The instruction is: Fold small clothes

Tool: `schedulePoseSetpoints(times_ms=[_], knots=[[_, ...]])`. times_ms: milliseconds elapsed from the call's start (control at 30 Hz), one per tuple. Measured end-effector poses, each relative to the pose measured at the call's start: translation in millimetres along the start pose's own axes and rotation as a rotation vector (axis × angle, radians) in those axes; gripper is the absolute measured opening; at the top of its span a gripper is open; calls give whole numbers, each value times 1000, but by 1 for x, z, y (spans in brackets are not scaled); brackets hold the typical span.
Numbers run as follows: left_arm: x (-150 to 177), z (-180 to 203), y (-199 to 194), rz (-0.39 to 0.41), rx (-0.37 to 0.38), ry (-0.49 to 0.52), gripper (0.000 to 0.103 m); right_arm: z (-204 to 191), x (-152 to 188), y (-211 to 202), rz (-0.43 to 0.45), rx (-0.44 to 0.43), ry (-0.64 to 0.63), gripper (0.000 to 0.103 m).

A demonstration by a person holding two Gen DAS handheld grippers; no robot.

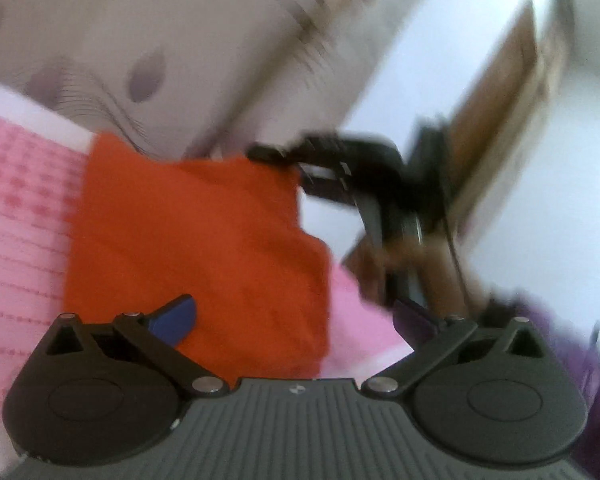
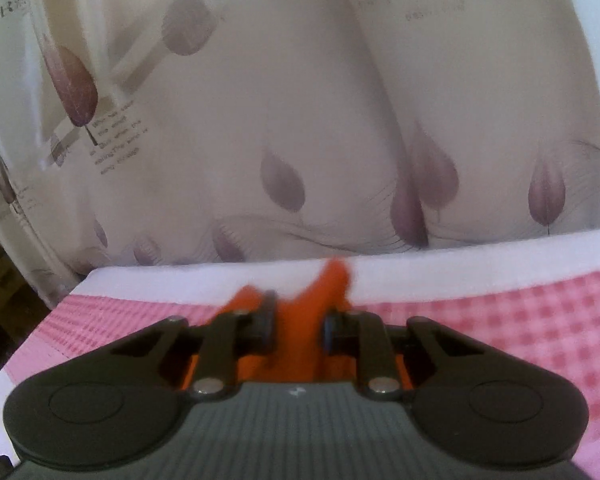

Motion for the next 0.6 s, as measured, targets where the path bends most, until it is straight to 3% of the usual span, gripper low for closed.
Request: schedulePoseSetpoints(times_ms=[33, 100, 167, 300, 333, 400, 433, 467, 533, 600], knots=[[0, 1, 1, -5, 10, 10, 103, 7, 2, 7, -36, -5, 9, 21], [-1, -4, 1, -4, 33, -24, 103, 25, 16, 25, -118, 70, 2, 21], [-2, -13, 7, -33, 52, -85, 103, 46, 33, 30, -133, 146, 41, 22], [-2, -16, 10, -34, 70, -102, 103, 57, 55, -12, 85, 54, 235, 25], [-3, -17, 11, -36, 68, -95, 103, 53, 58, -23, 113, 21, 259, 30], [-3, -19, 10, -26, 63, -93, 103, 39, 70, -48, 146, -91, 308, 55], [-4, -20, 7, -20, 62, -94, 103, 30, 78, -59, 157, -134, 318, 82], [-4, -19, 4, -15, 60, -94, 103, 20, 86, -69, 164, -162, 313, 96], [-6, -16, -6, 13, 37, -90, 103, -1, 101, -81, 137, -163, 254, 96], [-8, -14, -14, 59, 0, -85, 103, -21, 108, -81, 83, -109, 164, 95]])
Point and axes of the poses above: each gripper's, at about its wrist camera, not at the fingertips, and y roughly the way its jaws point, z to its right, x to its underside, the point moved 2 cm from there along y, roughly the way its jaws point, and after that the axes turned 5 degrees about -y, right-handed, at the moved point
